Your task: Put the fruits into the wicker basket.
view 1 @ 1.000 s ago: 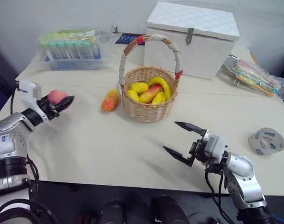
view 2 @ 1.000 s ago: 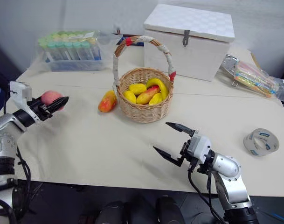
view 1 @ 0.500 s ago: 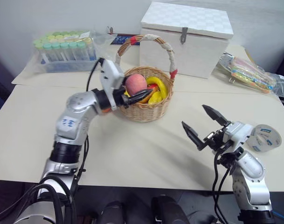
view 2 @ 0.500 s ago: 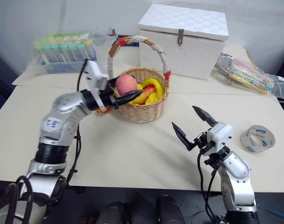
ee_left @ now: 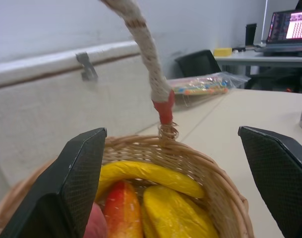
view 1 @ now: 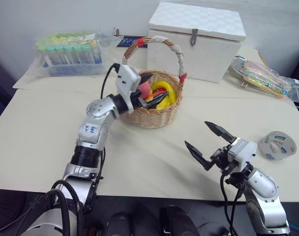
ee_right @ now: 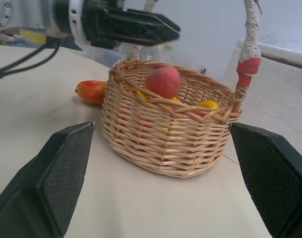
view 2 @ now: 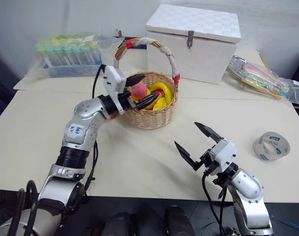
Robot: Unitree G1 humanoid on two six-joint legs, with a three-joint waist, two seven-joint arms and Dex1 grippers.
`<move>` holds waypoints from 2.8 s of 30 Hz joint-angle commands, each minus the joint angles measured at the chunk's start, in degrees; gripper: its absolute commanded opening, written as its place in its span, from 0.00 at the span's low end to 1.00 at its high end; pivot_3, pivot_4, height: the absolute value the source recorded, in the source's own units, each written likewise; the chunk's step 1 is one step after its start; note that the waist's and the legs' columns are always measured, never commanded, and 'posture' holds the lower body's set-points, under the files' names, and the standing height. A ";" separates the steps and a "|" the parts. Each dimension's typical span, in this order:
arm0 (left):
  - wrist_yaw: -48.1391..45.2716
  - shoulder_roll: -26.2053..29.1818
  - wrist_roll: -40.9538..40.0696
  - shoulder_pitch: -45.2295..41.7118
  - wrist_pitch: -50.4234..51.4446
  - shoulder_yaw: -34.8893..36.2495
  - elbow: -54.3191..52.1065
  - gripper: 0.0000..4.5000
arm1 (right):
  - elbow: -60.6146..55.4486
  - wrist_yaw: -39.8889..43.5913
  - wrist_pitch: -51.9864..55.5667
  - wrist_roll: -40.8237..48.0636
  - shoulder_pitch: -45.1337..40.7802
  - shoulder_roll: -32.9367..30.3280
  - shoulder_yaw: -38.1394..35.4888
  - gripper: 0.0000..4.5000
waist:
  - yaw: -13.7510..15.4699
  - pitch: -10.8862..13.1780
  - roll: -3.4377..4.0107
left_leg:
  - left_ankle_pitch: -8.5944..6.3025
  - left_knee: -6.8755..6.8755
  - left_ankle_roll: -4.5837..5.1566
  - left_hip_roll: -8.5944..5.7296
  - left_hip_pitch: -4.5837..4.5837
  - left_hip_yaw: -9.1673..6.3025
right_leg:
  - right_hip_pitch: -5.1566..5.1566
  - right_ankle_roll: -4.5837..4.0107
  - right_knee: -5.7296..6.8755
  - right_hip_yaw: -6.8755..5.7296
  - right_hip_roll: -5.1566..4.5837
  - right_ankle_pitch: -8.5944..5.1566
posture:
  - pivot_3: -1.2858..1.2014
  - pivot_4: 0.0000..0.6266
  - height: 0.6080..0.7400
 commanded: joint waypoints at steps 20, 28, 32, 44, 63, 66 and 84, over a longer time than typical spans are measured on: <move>10.83 21.96 -3.88 36.42 8.34 33.13 5.52 0.99 | -9.71 4.48 5.43 5.58 -5.31 -3.22 3.77 1.00 | 0.76 -0.13 -0.23 | -0.20 -0.04 0.28 -0.13 -0.04 -0.34 | 0.14 -0.01 -0.14 -0.38 -0.39 -0.01 | 0.52 0.24 1.00; 5.90 19.78 -10.06 22.38 17.01 22.81 -4.02 0.99 | -10.17 4.93 7.26 4.34 -3.49 -4.35 5.01 1.00 | 1.60 -0.18 -0.30 | -0.18 -0.02 0.25 -0.20 -0.08 -0.39 | 0.17 -0.01 -0.18 -0.45 -0.42 0.00 | 0.52 0.24 1.00; 1.00 19.43 -6.20 11.47 18.84 12.92 3.93 0.99 | -9.43 5.12 6.81 3.52 -3.47 -4.03 5.76 1.00 | 1.40 -0.18 -0.30 | -0.14 -0.03 0.17 -0.22 -0.07 -0.29 | 0.11 -0.01 -0.13 -0.38 -0.33 0.00 | 0.52 0.24 1.00; -5.81 11.01 1.50 -6.46 10.83 3.80 33.06 0.99 | -8.74 4.76 4.73 2.51 -1.34 -3.80 5.20 1.00 | 0.47 -0.17 -0.30 | -0.11 0.08 0.15 -0.23 -0.14 -0.20 | 0.01 0.00 -0.07 -0.32 -0.26 0.00 | 0.52 0.24 1.00; -7.09 13.23 2.21 -1.84 4.99 9.20 33.50 0.56 | -9.57 3.28 4.47 2.40 0.18 -3.66 5.49 1.00 | 0.11 -0.17 -0.31 | -0.09 0.07 0.11 -0.16 -0.11 -0.21 | -0.04 0.00 0.09 -0.31 -0.25 0.00 | 0.52 0.24 1.00; -10.02 18.18 -0.26 2.69 4.57 13.25 27.81 0.56 | -8.90 3.45 4.17 2.36 0.12 -3.58 5.54 1.00 | 0.16 -0.17 -0.31 | -0.09 0.09 0.11 -0.16 -0.11 -0.21 | -0.04 0.00 0.10 -0.32 -0.27 0.00 | 0.52 0.24 1.00; -5.78 4.94 -11.39 5.70 17.63 2.31 -12.71 0.56 | -1.79 4.11 -0.21 3.01 -0.39 -2.43 2.09 1.00 | 1.83 -0.15 -0.25 | -0.08 0.13 0.21 -0.34 -0.07 -0.33 | 0.14 0.01 0.03 -0.27 -0.36 0.00 | 0.52 0.24 1.00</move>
